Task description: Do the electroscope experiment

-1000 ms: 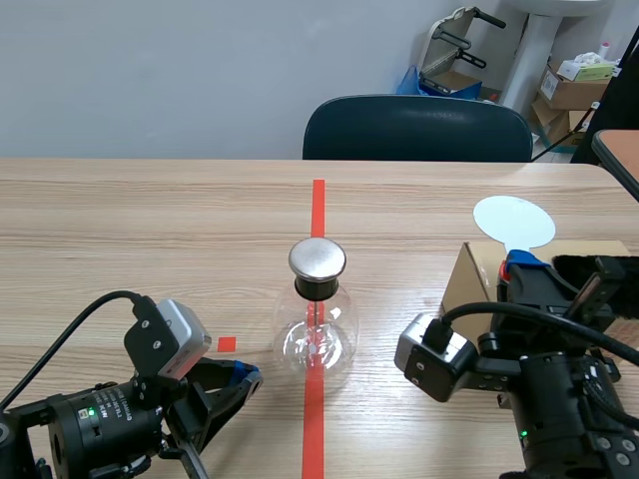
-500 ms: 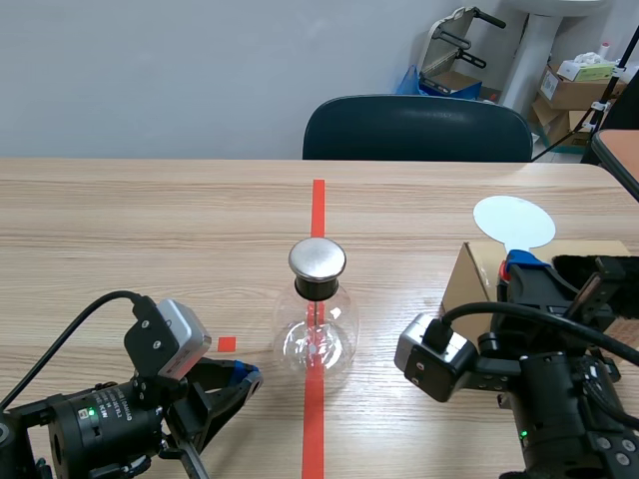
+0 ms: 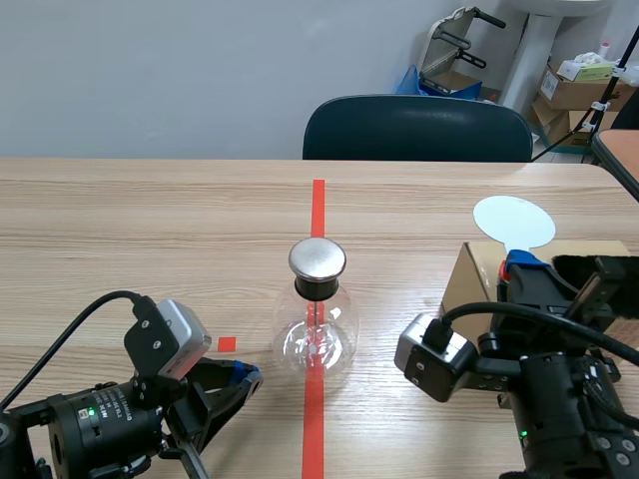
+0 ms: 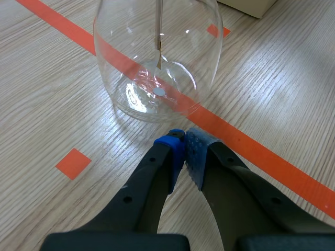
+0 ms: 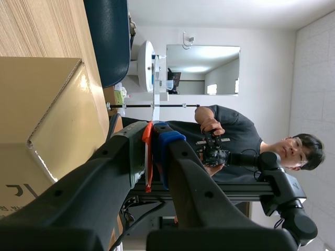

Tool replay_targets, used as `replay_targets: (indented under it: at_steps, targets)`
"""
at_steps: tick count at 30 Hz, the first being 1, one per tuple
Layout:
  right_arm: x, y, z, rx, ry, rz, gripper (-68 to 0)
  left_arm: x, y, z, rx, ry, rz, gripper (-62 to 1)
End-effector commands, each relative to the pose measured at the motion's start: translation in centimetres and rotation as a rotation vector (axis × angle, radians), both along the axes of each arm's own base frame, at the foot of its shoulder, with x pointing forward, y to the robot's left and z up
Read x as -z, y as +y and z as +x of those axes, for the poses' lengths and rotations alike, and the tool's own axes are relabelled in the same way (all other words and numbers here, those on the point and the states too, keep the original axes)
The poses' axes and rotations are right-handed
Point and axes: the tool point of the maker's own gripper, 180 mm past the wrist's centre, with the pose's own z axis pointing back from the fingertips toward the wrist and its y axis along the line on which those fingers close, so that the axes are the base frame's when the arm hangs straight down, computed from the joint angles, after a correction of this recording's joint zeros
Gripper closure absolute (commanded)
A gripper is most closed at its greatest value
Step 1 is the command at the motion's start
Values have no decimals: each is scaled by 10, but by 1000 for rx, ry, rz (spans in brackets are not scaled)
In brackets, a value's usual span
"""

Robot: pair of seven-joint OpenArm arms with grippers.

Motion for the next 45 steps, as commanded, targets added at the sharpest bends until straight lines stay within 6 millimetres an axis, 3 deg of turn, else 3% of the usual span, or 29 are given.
replay_targets:
  at_steps: [1, 13, 27, 33, 41, 45]
  targets:
    - [-12, -2, 6, 10, -45, 11, -13, -7, -6, 2, 1, -15, -30, -40]
    - [-18, -11, 6, -34, -48, 63, -13, -7, -5, 2, 1, -15, -26, -40]
    - [-45, -66, -11, -154, -137, 16, -13, 1, 0, -7, 28, -6, 24, -41]
    - [-35, -89, -28, -186, -144, -39, -13, -41, 14, -27, 51, -81, -122, -45]
    - [-10, -110, -32, -180, -114, -23, -13, -82, 14, -65, 124, -102, -245, -290]
    - [-1, -122, -30, -155, -101, -26, -13, -96, 10, -78, 145, -91, -289, -315]
